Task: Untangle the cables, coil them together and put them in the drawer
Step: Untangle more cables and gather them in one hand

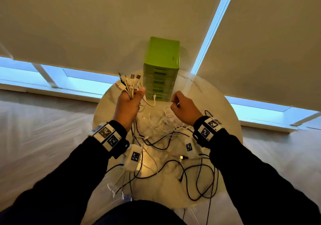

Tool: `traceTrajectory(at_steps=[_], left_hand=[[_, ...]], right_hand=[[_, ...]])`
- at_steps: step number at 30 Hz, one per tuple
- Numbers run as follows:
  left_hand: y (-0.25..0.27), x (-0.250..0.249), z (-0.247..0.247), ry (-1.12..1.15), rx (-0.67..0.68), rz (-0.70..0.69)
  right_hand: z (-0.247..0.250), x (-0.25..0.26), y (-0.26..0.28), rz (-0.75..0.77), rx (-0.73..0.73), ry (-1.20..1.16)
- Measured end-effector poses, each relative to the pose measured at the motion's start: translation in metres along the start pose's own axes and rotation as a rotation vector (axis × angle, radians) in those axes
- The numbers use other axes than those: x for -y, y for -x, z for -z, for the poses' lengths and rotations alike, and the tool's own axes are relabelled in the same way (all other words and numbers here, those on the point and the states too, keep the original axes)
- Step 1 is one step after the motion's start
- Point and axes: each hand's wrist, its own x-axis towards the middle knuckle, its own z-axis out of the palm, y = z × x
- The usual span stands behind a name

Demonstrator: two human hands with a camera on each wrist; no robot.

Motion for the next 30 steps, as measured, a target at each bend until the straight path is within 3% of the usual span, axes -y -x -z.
traceTrajectory(at_steps=[2,4,7,9,10,14,18,20,23,27,30], left_hand=[[0.002,0.001,-0.017,0.014,0.038,-0.011],[0.007,0.001,-0.041,0.027,0.110,-0.001],[0.020,0.004,-0.082,0.048,0.256,-0.002],[0.030,0.003,-0.102,0.019,0.341,0.004],[0.050,0.002,-0.139,0.003,0.467,0.037],[0.053,-0.001,-0.151,0.026,0.442,0.086],[0.077,-0.008,-0.191,0.174,0.561,0.300],[0.095,-0.012,-0.214,0.239,0.666,0.393],[0.121,-0.009,-0.239,0.257,0.782,0.401],[0.155,0.004,-0.270,0.238,0.798,0.398],[0.182,0.023,-0.292,0.185,0.837,0.390]], right_hand=[[0.011,0.011,0.016,0.074,-0.052,-0.066],[0.018,0.017,0.036,0.176,0.008,-0.012],[0.027,0.014,0.066,0.196,0.028,0.056],[0.038,0.009,0.075,0.188,-0.067,-0.002],[0.060,-0.013,0.105,0.118,-0.202,0.017],[0.082,-0.035,0.118,0.036,-0.251,0.054],[0.120,-0.090,0.177,-0.234,-0.367,0.073],[0.129,-0.127,0.219,-0.409,-0.361,0.109],[0.123,-0.174,0.273,-0.614,-0.317,0.093],[0.101,-0.194,0.306,-0.670,-0.333,0.202],[0.096,-0.170,0.315,-0.610,-0.478,-0.191]])
